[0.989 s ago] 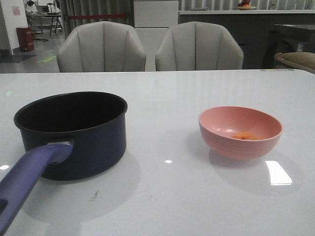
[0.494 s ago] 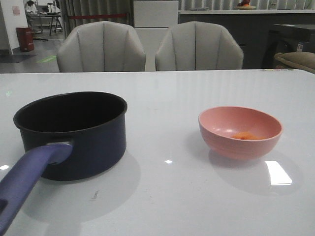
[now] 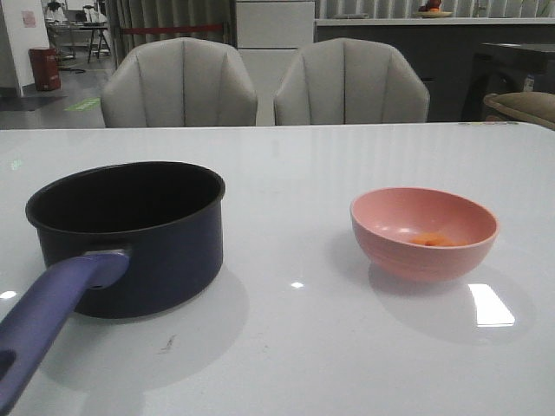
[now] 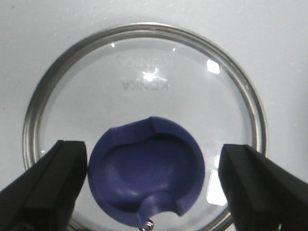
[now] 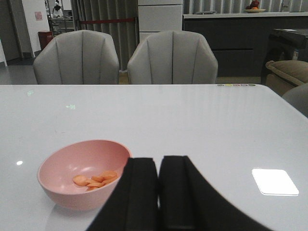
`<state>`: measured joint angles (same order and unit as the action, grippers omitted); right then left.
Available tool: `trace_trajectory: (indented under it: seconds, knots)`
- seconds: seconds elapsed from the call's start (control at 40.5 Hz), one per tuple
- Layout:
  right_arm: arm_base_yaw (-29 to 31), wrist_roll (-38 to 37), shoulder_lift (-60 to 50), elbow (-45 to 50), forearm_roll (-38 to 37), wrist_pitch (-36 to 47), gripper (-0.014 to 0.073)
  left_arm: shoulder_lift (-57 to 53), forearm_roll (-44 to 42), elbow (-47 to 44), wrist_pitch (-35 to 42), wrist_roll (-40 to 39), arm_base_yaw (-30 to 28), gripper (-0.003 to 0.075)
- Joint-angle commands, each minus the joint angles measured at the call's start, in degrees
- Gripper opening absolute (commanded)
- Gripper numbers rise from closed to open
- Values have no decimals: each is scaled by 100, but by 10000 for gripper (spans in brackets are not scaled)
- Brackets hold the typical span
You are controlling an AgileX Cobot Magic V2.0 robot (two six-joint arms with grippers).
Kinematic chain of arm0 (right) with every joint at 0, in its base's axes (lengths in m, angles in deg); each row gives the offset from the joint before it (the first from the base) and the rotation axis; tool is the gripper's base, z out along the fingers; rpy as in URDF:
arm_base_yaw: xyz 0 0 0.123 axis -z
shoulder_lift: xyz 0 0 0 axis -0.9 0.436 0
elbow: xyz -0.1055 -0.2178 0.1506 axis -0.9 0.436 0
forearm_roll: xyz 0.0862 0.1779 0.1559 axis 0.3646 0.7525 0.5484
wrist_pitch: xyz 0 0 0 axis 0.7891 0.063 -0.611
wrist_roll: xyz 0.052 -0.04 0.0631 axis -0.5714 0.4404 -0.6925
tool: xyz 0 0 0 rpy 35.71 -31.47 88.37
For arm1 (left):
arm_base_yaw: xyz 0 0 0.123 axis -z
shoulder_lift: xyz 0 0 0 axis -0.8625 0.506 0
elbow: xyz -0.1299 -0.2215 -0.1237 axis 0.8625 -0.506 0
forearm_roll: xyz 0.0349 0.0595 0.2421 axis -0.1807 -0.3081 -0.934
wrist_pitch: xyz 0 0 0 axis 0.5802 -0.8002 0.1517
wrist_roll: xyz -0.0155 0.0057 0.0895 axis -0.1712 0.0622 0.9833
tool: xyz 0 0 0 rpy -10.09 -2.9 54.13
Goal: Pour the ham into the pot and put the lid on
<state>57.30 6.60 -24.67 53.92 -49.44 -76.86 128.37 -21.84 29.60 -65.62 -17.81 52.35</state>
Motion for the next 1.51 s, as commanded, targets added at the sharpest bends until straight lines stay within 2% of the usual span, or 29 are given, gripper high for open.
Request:
trace_trajectory:
  seconds: [0.0,0.148,0.297,0.445,0.667,1.112,1.187,1.335,1.483]
  knots:
    - [28,22,-117,-29,-54,512,157,-653,53,138,203,129,205,565]
    - [28,22,-117,-29,-54,512,157,-1307,-43,-107,371,130,410,565]
    - [28,22,-117,-29,-54,512,157,-2184,-4,-585,911,130,527,565]
    - [28,22,-117,-29,-54,512,157,-3338,-185,-1144,1549,130,965,565]
    - [28,22,-117,-29,-54,512,157,-4991,-222,-1793,1902,130,1500,565]
    - [28,22,-117,-29,-54,512,157,-8222,56,-3555,2150,130,1554,565]
    - [28,22,-117,-29,-54,512,157,-8670,56,-3820,2374,130,1554,565]
    - [28,22,-117,-29,-54,512,157,-9187,154,-4063,2525,130,1554,565]
    - [28,22,-117,-29,-54,512,157,-9228,154,-4087,2573,130,1554,565]
